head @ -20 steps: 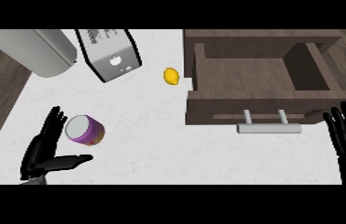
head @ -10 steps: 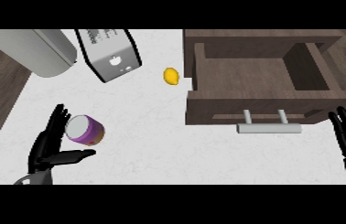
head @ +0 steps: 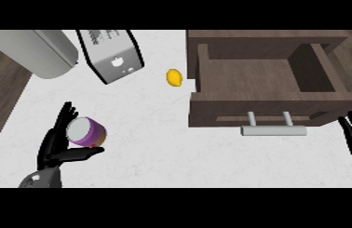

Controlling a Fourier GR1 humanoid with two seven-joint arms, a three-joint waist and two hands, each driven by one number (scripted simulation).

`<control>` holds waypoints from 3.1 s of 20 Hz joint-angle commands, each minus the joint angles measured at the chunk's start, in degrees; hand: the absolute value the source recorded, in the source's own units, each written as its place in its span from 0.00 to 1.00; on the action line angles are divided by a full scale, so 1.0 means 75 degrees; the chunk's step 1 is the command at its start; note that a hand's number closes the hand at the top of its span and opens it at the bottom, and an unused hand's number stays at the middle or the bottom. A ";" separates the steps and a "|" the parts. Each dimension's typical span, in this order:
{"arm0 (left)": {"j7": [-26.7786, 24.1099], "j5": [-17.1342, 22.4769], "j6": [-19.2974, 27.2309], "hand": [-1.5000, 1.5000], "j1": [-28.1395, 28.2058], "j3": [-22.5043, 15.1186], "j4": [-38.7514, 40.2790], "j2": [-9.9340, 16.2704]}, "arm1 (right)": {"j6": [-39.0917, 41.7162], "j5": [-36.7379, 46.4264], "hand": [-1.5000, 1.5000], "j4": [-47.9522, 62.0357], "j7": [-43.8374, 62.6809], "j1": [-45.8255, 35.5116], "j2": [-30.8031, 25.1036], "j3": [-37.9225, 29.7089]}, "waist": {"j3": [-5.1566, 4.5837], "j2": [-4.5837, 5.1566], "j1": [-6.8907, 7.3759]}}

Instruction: Pick up the can, place it into the drawer and close the drawer

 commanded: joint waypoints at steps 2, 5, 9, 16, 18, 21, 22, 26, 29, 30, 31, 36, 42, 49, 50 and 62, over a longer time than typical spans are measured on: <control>-0.0451 0.0010 -0.0052 0.00 -0.0575 0.0043 0.1057 0.0209 | -0.0133 0.0258 0.00 -0.0106 -0.0032 0.0090 0.0186 0.0308 | -0.0003 0.0004 -0.0013; -0.0226 0.0093 0.0051 0.00 -0.0706 0.0017 0.0980 0.0225 | -0.0014 0.0049 0.00 -0.0191 0.0277 -0.0124 0.0014 0.0055 | -0.0003 0.0003 -0.0004; 0.0019 0.0114 0.0063 0.00 -0.0623 -0.0282 0.0331 -0.0064 | 0.0081 -0.0082 0.00 0.0023 -0.0168 0.0076 0.0058 0.0002 | 0.0001 -0.0005 0.0014; -0.0618 0.0104 -0.0151 1.00 -0.1270 -0.0184 0.1626 0.0079 | -0.0295 0.0464 0.00 0.0247 -0.0349 0.0017 0.0187 0.0523 | -0.0004 0.0011 -0.0013; -0.0518 0.0099 0.0102 1.00 -0.0897 -0.0439 0.0914 -0.0416 | 0.0307 -0.0530 0.00 -0.0185 -0.0212 0.0505 -0.0064 -0.0271 | 0.0000 -0.0003 -0.0014; -0.0974 0.0148 -0.0260 1.00 -0.0935 -0.0463 0.1263 -0.0427 | 0.0106 -0.0242 0.00 0.0160 -0.0307 0.0099 0.0024 -0.0132 | -0.0003 0.0008 -0.0014; -0.0353 0.0448 -0.0556 1.00 -0.0725 -0.0411 0.0711 -0.0313 | -0.0301 0.0125 0.00 -0.0181 0.0075 -0.0059 0.0188 0.0236 | -0.0001 -0.0001 0.0018; 0.0412 0.0584 -0.0410 1.00 -0.0956 -0.0547 -0.0124 -0.0363 | 0.0065 -0.0166 0.00 0.0234 -0.0341 0.0121 0.0095 -0.0128 | 0.0001 -0.0006 0.0014; 0.0618 0.0731 -0.0456 1.00 -0.0982 -0.0669 -0.0656 -0.0598 | 0.0086 -0.0369 0.00 -0.0208 0.0000 0.0293 0.0001 -0.0260 | 0.0001 -0.0009 0.0006; 0.1176 0.0901 -0.0279 1.00 -0.0715 -0.0615 -0.1389 -0.0541 | 0.0072 -0.0383 0.00 -0.0746 0.0371 0.0331 -0.0008 -0.0148 | 0.0002 -0.0018 0.0029; 0.0777 0.0711 0.0076 1.00 -0.0701 -0.0681 -0.0977 -0.0797 | 0.0120 -0.0121 0.00 -0.0460 -0.0626 0.0941 0.0186 0.0252 | 0.0001 -0.0010 -0.0004; 0.0702 0.0676 0.0979 1.00 -0.0620 -0.0563 -0.1373 -0.1042 | 0.0029 -0.0136 0.00 -0.0042 -0.0372 0.0380 0.0132 -0.0015 | 0.0000 -0.0001 0.0010; 0.2018 0.0439 0.1321 1.00 -0.0678 -0.1274 -0.2906 -0.1269 | -0.0123 -0.0386 0.00 -0.0433 0.0149 0.0200 -0.0053 -0.0163 | 0.0001 -0.0006 0.0015; 0.3489 -0.0038 0.1849 1.00 -0.1243 -0.2075 -0.4471 -0.1559 | -0.0210 -0.0064 0.00 -0.0343 -0.0313 0.0436 0.0188 0.0204 | 0.0003 -0.0011 0.0009; 0.3629 -0.0064 0.1873 1.00 -0.1487 -0.2034 -0.4469 -0.1481 | -0.0142 -0.0164 0.00 -0.0498 0.0112 0.0193 0.0003 0.0022 | 0.0001 -0.0007 0.0008; 0.6136 -0.0488 0.3408 1.00 -0.3676 -0.3432 -0.4925 -0.1659 | 0.0076 -0.1112 0.00 -0.0995 0.0504 0.0511 -0.0315 -0.0586 | 0.0003 -0.0021 -0.0065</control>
